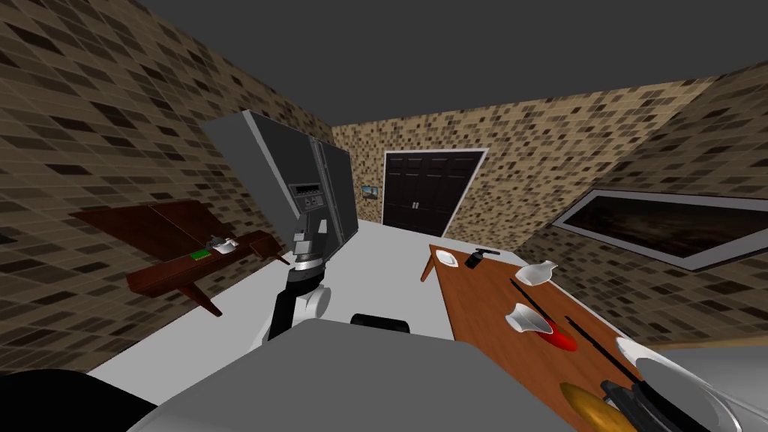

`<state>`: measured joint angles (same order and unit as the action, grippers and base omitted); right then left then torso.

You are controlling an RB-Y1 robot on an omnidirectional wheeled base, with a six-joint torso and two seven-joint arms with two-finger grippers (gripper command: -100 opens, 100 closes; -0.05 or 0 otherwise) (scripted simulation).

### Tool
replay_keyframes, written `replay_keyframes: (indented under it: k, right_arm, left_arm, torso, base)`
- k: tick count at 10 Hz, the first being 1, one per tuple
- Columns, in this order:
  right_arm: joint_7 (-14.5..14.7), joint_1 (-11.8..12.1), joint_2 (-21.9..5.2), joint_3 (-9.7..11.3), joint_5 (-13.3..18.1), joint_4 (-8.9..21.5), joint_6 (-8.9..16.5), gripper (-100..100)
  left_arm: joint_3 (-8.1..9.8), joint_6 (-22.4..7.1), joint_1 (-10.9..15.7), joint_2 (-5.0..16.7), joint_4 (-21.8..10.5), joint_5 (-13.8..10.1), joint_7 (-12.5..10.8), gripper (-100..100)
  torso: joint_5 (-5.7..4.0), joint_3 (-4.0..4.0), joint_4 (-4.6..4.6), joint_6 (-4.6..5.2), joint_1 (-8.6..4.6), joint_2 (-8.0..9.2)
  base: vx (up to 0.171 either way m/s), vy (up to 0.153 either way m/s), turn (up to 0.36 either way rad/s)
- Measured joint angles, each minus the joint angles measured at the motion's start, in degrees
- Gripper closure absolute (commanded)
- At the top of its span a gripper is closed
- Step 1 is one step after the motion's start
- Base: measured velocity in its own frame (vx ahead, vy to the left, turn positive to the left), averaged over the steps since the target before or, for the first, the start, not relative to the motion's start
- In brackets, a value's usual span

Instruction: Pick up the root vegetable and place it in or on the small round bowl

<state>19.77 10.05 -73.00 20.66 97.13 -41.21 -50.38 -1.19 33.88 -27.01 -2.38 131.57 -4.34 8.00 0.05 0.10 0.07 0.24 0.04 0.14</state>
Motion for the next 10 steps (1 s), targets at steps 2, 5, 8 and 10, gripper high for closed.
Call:
replay_keyframes:
  k: [2,5,8,10]
  right_arm:
    - [0.9,-0.4,-2.7,-1.0,-0.7,0.3,-1.6,100]
    - [1.6,-1.1,-4.9,-2.4,-1.7,-1.7,-4.7,100]
    - [3.1,-1.9,-6.0,-3.7,-3.3,-4.5,-8.2,100]
    - [3.6,-2.4,-6.0,-4.1,-3.5,-6.6,-10.0,100]
  left_arm:
    - [0.0,0.0,0.0,0.0,0.0,0.0,0.0,0]
    - [-0.01,0.0,0.0,0.0,0.0,0.0,0.0,0]
    - [-0.01,0.0,0.0,0.0,0.0,0.0,0.0,0]
    - [-0.01,0.0,0.0,0.0,0.0,0.0,0.0,0]
  torso:
    - [0.03,0.11,0.04,0.05,0.04,0.19]
    - [-0.04,0.24,0.09,-0.07,0.13,0.41]
    - [-0.04,0.19,0.07,-0.15,0.16,0.34]
    - [-0.05,0.14,0.05,-0.19,0.14,0.24]
  base:
    - [-0.089,-0.004,-0.179]
    - [-0.125,0.007,-0.078]
    - [-0.113,0.003,-0.037]
    - [-0.098,-0.007,-0.02]
